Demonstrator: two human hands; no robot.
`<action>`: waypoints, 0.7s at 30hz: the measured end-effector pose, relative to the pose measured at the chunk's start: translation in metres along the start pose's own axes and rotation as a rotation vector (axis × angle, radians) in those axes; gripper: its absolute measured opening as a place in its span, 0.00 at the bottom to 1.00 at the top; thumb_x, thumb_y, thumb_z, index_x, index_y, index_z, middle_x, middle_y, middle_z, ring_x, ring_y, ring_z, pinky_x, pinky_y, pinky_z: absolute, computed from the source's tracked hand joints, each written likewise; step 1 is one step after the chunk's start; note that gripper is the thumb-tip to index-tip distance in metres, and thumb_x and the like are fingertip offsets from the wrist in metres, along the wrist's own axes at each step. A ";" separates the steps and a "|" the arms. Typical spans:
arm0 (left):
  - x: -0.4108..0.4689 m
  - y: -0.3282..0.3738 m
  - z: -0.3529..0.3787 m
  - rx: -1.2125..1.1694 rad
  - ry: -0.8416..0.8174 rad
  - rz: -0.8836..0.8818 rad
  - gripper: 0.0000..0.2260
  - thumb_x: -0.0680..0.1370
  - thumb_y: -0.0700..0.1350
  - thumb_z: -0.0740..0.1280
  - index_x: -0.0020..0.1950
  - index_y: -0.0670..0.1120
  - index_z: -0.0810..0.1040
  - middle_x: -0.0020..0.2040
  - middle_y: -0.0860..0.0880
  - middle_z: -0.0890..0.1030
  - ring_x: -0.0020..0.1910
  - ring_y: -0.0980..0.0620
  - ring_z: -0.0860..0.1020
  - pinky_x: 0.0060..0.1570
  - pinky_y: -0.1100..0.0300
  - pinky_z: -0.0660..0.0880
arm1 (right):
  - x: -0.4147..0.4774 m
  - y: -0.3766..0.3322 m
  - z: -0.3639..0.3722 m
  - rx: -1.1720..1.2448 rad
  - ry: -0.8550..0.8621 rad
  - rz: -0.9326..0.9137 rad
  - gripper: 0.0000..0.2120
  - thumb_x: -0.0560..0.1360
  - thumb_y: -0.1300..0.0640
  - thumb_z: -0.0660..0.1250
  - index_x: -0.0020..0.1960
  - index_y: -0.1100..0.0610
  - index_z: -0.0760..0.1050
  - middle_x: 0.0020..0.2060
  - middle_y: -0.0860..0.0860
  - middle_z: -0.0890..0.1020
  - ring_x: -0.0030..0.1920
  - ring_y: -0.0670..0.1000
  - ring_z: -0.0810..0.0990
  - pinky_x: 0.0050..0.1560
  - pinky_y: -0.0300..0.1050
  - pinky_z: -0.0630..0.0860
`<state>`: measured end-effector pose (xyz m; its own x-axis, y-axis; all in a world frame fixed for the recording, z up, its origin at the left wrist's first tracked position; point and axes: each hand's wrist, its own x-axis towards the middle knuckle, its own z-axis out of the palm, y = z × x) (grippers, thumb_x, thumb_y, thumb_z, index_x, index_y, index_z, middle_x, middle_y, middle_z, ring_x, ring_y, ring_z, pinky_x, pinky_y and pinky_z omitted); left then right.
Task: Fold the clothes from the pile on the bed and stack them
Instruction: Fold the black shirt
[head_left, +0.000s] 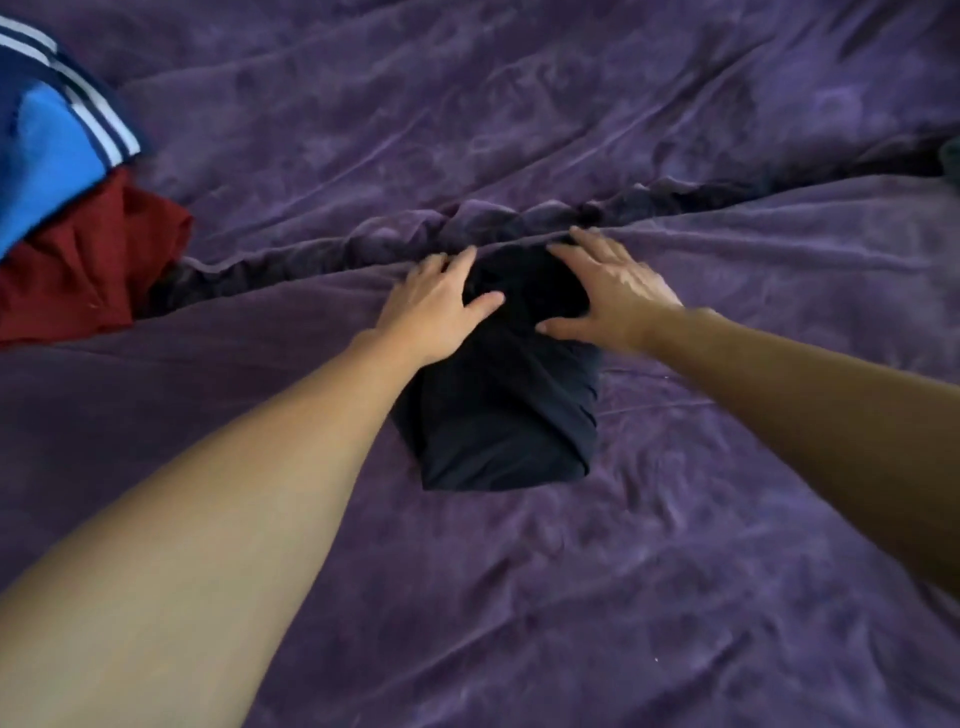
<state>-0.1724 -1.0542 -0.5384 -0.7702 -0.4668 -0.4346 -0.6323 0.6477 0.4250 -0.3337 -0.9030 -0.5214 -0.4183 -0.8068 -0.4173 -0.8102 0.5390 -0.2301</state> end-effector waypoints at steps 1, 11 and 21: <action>0.001 0.001 0.003 0.006 0.013 0.004 0.32 0.77 0.61 0.62 0.77 0.50 0.55 0.73 0.44 0.63 0.72 0.41 0.62 0.67 0.45 0.64 | 0.003 0.001 0.003 0.010 -0.051 -0.002 0.42 0.67 0.35 0.71 0.74 0.52 0.60 0.76 0.53 0.57 0.76 0.55 0.54 0.69 0.59 0.63; -0.099 0.045 -0.005 -0.024 0.002 0.231 0.16 0.70 0.39 0.72 0.56 0.43 0.75 0.51 0.48 0.68 0.53 0.45 0.72 0.52 0.51 0.72 | -0.135 -0.030 0.026 0.271 0.125 0.151 0.37 0.65 0.45 0.73 0.70 0.49 0.64 0.53 0.55 0.80 0.54 0.60 0.79 0.48 0.51 0.75; -0.152 0.211 -0.016 0.057 -0.034 0.548 0.20 0.70 0.39 0.70 0.61 0.50 0.75 0.54 0.55 0.76 0.55 0.51 0.69 0.51 0.58 0.71 | -0.309 0.032 -0.038 0.275 0.317 0.397 0.28 0.68 0.46 0.67 0.67 0.45 0.67 0.54 0.43 0.80 0.55 0.51 0.76 0.46 0.48 0.74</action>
<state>-0.1906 -0.8558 -0.3703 -0.9817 -0.0335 -0.1874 -0.1337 0.8223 0.5531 -0.2462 -0.6450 -0.3664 -0.8054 -0.5403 -0.2439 -0.4473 0.8239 -0.3479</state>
